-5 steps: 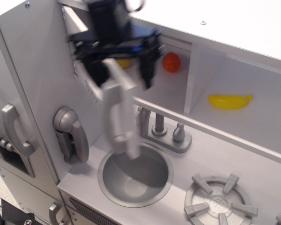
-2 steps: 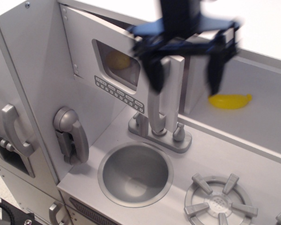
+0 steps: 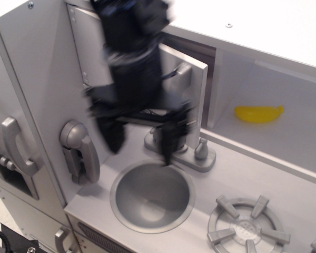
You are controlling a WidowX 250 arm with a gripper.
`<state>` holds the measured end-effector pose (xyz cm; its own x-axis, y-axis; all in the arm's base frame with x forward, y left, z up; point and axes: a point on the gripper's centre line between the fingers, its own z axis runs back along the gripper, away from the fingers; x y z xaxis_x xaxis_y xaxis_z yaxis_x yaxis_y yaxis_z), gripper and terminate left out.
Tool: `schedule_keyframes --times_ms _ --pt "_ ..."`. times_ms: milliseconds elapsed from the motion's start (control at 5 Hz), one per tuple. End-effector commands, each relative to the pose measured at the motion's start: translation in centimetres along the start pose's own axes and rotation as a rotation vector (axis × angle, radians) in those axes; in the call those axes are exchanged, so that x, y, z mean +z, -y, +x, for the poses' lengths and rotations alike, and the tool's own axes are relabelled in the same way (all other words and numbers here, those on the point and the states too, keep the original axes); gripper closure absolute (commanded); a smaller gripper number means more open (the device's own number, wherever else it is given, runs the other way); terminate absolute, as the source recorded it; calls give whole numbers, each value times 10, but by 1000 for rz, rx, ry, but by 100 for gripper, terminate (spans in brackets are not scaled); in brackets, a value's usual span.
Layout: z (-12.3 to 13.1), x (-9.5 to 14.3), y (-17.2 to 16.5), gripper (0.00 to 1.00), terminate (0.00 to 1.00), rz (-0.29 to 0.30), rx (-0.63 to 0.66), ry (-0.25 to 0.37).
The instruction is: Close microwave
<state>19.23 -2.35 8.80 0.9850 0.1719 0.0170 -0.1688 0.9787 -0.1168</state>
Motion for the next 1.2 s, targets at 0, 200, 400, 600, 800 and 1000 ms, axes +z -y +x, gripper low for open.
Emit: schedule_keyframes --times_ms 0,200,400,600,800,1000 --pt "23 -18 -45 0 0 89 59 58" --pt "45 -24 -52 0 0 124 94 112" --pt "66 -22 -52 0 0 123 120 147" --pt "94 -20 -47 0 0 119 162 173" --pt "111 -21 -41 0 0 130 163 226" --pt "120 -19 -37 0 0 131 169 276"
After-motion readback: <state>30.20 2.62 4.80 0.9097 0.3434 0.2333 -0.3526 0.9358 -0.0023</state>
